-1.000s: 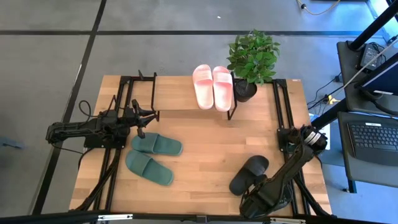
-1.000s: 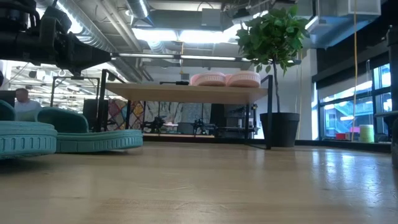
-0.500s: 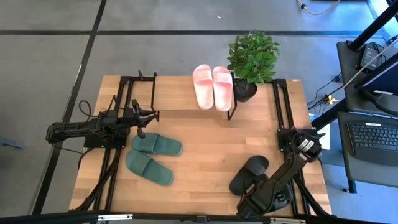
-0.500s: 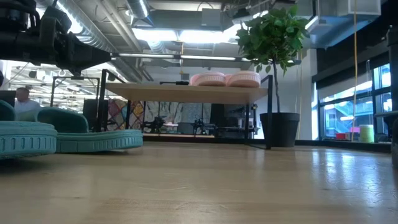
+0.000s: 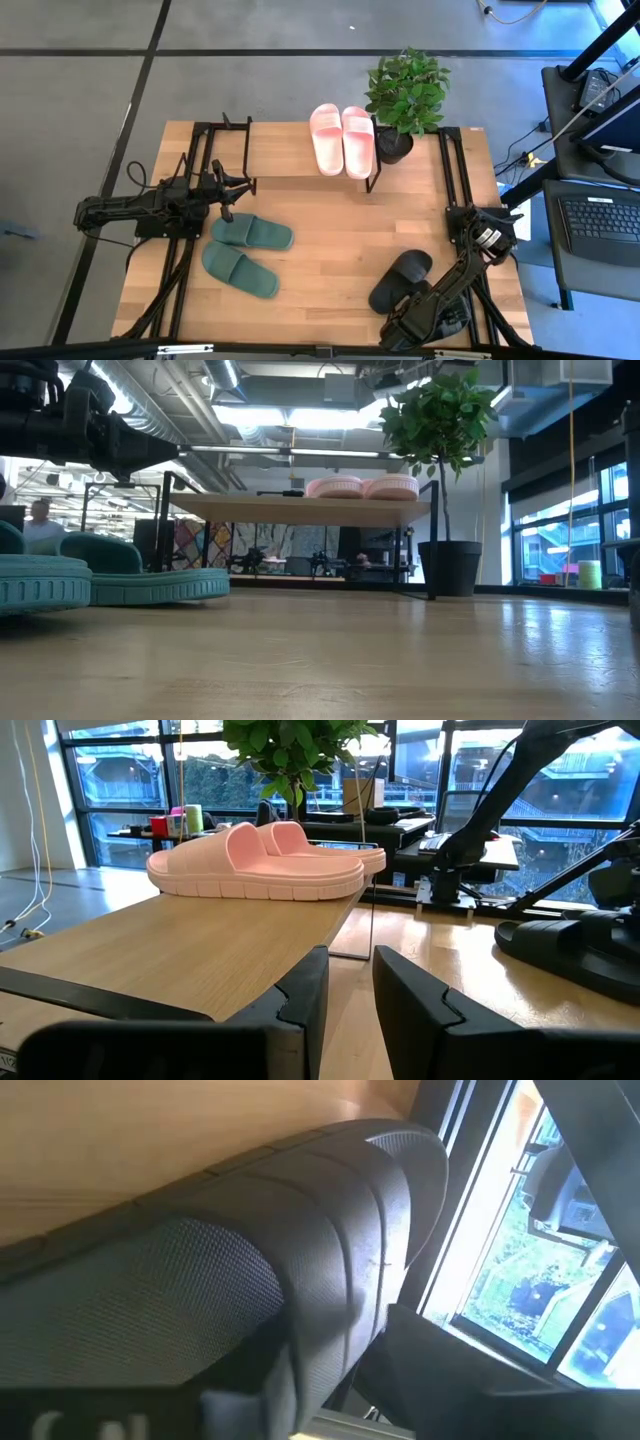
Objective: Pick and place slides into the shelf
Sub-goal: Put the bottom black slide under the shelf
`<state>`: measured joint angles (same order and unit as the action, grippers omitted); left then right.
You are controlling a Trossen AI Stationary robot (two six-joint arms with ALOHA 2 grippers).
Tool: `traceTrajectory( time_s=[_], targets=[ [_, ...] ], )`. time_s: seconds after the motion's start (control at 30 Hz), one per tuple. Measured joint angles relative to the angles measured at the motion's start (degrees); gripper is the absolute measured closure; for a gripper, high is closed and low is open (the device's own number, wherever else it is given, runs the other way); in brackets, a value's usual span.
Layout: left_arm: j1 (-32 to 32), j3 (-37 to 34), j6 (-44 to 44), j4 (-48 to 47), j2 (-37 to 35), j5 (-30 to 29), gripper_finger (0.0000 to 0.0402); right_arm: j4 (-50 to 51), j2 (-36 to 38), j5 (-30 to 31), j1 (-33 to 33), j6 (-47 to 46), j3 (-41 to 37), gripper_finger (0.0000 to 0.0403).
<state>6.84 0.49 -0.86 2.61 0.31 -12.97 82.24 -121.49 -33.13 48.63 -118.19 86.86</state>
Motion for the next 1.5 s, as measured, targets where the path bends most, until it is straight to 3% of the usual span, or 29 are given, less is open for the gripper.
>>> traceTrajectory(
  time_s=[0.27, 0.47, 0.7, 0.77, 0.9, 1.0, 1.07, 1.3, 1.5],
  targets=[
    [0.01, 0.0, 0.0, 0.0, -0.01, 0.0, 0.0325, 0.57, 0.0, -0.05, -0.03, 0.58, 0.05, 0.0385],
    [0.0, 0.0, 0.0, 0.0, 0.0, 0.0, 0.0325, 1.68, 0.09, -3.41, -0.01, 3.45, 1.97, 0.0388],
    [0.0, 0.0, 0.02, 0.0, 0.01, 0.0, 0.0325, 7.57, 0.37, -2.45, 0.02, 6.02, 16.05, 0.0389],
    [-0.01, 0.0, 0.02, -0.01, -0.01, 0.0, 0.0325, 7.73, 0.55, 4.6, -0.08, 5.98, 20.27, 0.0389],
    [0.0, 0.0, 0.02, 0.0, -0.01, 0.0, 0.0325, 7.61, 0.66, 27.53, -1.3, 10.94, 26.86, 0.0389],
    [0.01, 0.0, 0.09, 0.0, -0.01, 0.0, 0.0325, 7.69, 0.66, 43.38, -3.39, 20.96, 28.11, 0.0389],
    [0.0, 0.0, 0.09, -0.02, -0.01, 0.0, 0.0325, 7.74, 0.66, 50.13, -5.63, 30.1, 28.11, 0.0389],
    [0.0, 0.0, 0.09, 0.0, 0.0, 0.0, 0.0325, 7.84, 0.63, 65.42, -17.94, 63.0, 26.06, 0.0389],
    [0.0, 0.0, 0.07, 0.0, -0.01, 0.0, 0.0325, 7.49, 0.63, 66.61, -28.2, 81.64, 22.0, 0.0389]
  ],
)
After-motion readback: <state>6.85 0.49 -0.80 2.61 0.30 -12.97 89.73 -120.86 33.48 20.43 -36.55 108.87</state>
